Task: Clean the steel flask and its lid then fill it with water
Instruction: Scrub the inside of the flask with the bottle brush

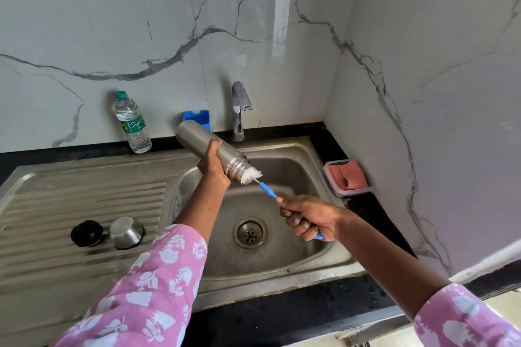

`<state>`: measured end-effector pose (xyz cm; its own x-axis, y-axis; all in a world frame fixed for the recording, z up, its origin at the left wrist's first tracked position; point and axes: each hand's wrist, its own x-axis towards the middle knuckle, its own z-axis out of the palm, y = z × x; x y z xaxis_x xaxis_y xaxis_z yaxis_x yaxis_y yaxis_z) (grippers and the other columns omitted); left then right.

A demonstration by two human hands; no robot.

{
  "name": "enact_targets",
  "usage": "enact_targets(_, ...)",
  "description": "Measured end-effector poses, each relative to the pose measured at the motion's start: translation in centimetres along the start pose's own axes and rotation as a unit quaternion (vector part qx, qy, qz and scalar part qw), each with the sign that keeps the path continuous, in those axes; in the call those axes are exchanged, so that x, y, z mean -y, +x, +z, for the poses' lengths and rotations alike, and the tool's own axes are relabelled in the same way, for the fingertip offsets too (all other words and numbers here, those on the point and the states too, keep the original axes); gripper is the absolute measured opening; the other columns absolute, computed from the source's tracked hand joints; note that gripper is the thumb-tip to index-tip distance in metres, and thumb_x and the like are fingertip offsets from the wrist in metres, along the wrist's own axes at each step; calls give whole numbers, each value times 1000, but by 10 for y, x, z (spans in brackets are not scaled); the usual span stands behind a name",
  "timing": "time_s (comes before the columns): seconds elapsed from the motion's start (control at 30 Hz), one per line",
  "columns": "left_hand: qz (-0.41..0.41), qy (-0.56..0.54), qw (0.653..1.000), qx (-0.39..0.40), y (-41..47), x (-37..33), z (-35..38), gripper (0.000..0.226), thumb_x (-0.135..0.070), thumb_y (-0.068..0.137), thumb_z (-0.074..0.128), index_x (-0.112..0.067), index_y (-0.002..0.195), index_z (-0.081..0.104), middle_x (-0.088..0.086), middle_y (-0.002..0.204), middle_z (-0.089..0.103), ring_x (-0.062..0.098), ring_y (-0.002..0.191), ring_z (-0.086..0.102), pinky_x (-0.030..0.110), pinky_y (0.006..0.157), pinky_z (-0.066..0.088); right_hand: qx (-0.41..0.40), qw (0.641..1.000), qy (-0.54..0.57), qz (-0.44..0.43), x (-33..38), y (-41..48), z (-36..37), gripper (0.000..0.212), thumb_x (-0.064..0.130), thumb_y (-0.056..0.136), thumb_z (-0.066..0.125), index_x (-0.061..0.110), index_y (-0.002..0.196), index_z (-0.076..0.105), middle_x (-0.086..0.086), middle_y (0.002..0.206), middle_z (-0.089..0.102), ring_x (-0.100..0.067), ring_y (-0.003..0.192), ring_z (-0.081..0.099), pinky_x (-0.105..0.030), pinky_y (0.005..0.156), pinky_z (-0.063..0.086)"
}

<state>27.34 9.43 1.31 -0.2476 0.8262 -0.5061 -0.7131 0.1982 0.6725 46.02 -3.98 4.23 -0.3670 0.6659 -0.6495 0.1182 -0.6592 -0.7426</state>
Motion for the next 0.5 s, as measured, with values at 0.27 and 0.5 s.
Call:
enact_targets(0.27, -17, -28, 999, -15, -11, 10, -3, 66, -24, 67, 75, -7, 124, 46, 12, 103, 64, 28, 86, 67, 51, 78, 56, -344, 659, -655, -135, 5, 1, 25, 29, 25, 104, 24, 11, 117, 47, -11, 103, 66, -34, 95, 65, -34, 65, 39)
enact_targets(0.5, 17, -20, 999, -34, -15, 13, -6, 64, -19, 69, 75, -4, 124, 47, 11, 97, 62, 24, 75, 65, 41, 70, 57, -270, 770, -571, -92, -12, 8, 34, 40, 33, 104, 26, 6, 114, 53, -14, 95, 62, -30, 82, 62, -36, 68, 46)
